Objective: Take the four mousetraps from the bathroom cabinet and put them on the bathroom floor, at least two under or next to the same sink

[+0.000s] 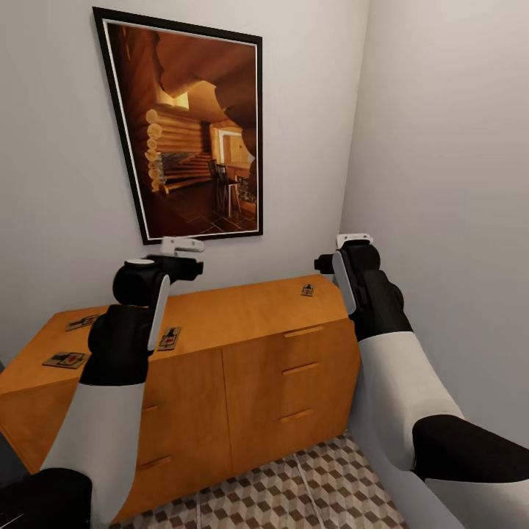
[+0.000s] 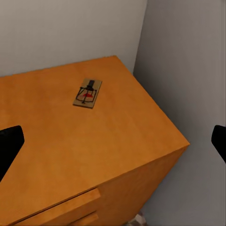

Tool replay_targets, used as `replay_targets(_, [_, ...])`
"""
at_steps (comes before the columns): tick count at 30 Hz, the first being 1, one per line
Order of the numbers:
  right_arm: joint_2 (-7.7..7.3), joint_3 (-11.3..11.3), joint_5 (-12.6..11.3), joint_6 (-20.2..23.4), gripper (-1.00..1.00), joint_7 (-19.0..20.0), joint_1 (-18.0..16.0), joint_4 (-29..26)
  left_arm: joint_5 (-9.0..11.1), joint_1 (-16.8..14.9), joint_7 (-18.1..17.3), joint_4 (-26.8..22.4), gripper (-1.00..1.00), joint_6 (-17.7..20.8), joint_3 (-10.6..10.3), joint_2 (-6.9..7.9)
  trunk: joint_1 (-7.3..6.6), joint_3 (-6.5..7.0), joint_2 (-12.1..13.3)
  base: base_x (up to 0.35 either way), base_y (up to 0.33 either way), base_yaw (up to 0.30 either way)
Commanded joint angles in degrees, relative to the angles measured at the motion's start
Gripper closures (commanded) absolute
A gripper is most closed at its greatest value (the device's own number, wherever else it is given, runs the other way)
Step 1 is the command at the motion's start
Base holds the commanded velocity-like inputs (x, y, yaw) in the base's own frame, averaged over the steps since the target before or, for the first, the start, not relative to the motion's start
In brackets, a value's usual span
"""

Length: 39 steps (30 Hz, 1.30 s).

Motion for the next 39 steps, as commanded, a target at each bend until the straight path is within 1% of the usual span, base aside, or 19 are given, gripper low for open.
replay_targets(1, [0.0, 0.06, 0.26, 0.3, -1.0, -0.03, -0.06, 0.0, -0.12, -0.07, 0.0, 0.18, -1.0, 0.25, -0.05, -0.04, 0.0, -0.07, -0.04, 0.0, 0.0, 0.0])
replay_targets(16, [0.0, 0.2, 0.3, 0.3, -1.0, -0.19, -0.1, 0.12, 0.06, -0.05, -0.12, 4.41, -1.0, 0.25, -0.05, -0.49, 0.0, -0.07, -0.04, 0.0, 0.0, 0.0])
replay_targets(30, [0.0, 0.4, 0.3, 0.3, -1.0, -0.2, -0.1, 0.13, 0.16, -0.07, -0.1, 10.08, -1.0, 0.25, 0.01, -0.44, 0.0, -0.07, -0.04, 0.004, 0.0, 0.0])
replay_targets(34, [0.0, 0.32, 0.3, 0.3, -1.0, -0.18, -0.1, 0.13, 0.45, -0.1, -0.11, 12.52, -1.0, 0.25, 0.09, -0.29, 0.0, -0.07, -0.04, 0.123, 0.0, 0.0])
replay_targets(39, [0.0, 0.2, 0.3, 0.3, -1.0, -0.17, -0.1, 0.13, 1.24, -0.1, -0.19, 14.92, -1.0, 0.25, 0.17, -0.21, 0.0, -0.07, -0.04, 0.245, 0.0, 0.0])
